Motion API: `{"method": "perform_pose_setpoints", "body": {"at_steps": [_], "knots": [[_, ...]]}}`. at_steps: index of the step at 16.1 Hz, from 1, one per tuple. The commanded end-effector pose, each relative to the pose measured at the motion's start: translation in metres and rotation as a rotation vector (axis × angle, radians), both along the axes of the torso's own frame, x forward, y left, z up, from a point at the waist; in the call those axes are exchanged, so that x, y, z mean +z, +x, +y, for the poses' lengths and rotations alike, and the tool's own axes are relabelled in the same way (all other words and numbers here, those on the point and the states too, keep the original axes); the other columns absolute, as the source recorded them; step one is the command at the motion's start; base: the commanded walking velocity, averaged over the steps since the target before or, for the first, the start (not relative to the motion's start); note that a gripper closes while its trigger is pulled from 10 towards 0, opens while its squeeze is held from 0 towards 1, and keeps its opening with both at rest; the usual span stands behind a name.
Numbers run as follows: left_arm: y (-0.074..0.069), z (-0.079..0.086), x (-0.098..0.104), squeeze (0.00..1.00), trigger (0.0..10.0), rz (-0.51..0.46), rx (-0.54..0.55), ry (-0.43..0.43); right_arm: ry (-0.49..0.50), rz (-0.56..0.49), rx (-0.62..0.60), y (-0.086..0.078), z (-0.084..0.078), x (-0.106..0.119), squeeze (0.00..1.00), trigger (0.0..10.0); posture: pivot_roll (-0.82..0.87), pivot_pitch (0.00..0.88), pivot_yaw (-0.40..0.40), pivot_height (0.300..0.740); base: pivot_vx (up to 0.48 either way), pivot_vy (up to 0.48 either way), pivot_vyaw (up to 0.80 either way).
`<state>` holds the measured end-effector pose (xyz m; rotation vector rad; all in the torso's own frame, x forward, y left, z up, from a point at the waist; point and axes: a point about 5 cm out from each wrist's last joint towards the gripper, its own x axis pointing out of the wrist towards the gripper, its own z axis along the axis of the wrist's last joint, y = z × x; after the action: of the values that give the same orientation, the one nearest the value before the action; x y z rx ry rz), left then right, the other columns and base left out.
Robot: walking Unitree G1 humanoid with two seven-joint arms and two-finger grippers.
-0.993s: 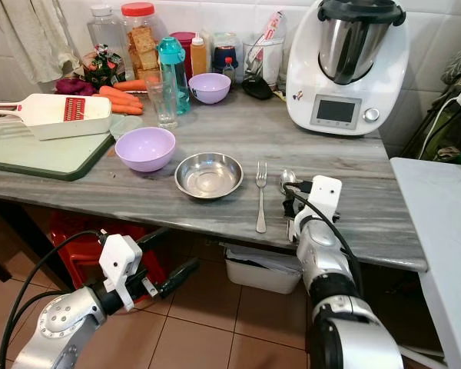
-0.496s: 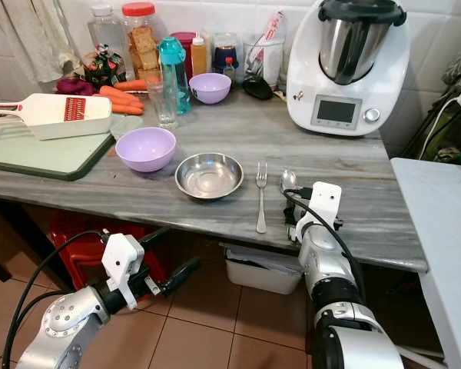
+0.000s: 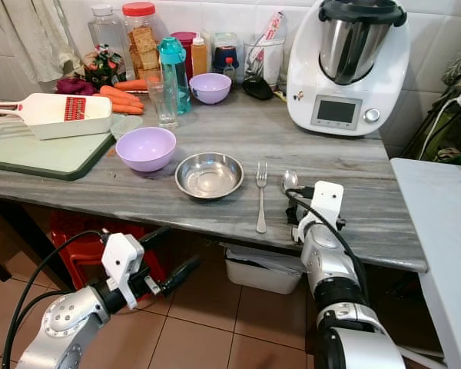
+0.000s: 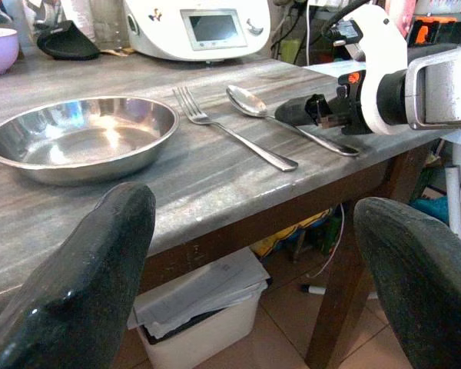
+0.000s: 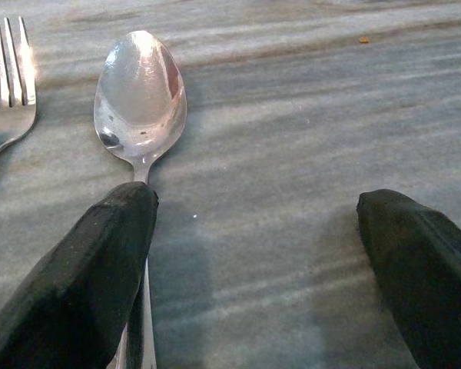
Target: Setting the table
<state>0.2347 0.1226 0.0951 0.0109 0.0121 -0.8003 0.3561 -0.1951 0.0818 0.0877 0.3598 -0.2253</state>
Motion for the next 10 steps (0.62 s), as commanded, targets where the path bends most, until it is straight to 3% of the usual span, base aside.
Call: {"method": "perform_pose_setpoints", "body": {"at_steps": [1, 3, 4, 5, 6, 10], "knots": [[-0.001, 0.000, 0.000, 0.00, 10.0, 0.001, -0.007, 0.017, 0.019, 0.035, 0.005, -0.004, 0.001, -0.008, 1.00, 10.0, 0.08, 0.000, -0.001, 0.740, 0.000, 0.000, 0.00], [-0.001, 0.000, 0.000, 0.00, 10.0, 0.000, -0.009, 0.018, 0.014, 0.001, 0.018, -0.001, 0.004, -0.002, 0.97, 10.0, 0.08, 0.000, -0.001, 0.740, 0.000, 0.000, 0.00], [0.000, 0.000, 0.000, 0.00, 10.0, -0.001, -0.009, 0.019, 0.007, -0.031, 0.023, 0.002, 0.005, 0.003, 0.84, 10.0, 0.08, 0.000, -0.001, 0.740, 0.000, 0.000, 0.00], [0.000, 0.001, 0.001, 0.00, 10.0, -0.003, -0.006, 0.020, -0.007, -0.076, 0.024, 0.004, 0.005, 0.011, 0.31, 10.0, 0.08, 0.000, -0.001, 0.740, 0.000, 0.000, 0.00], [0.001, 0.001, 0.001, 0.00, 10.0, -0.005, -0.005, 0.020, -0.013, -0.094, 0.023, 0.005, 0.005, 0.014, 0.00, 10.0, 0.09, 0.000, -0.002, 0.740, 0.000, 0.000, 0.00], [0.005, -0.001, 0.005, 0.00, 10.0, -0.016, 0.002, 0.017, -0.042, -0.138, -0.008, 0.000, -0.002, 0.018, 0.00, 10.0, 0.08, 0.000, -0.004, 0.740, 0.000, 0.000, 0.00]]}}
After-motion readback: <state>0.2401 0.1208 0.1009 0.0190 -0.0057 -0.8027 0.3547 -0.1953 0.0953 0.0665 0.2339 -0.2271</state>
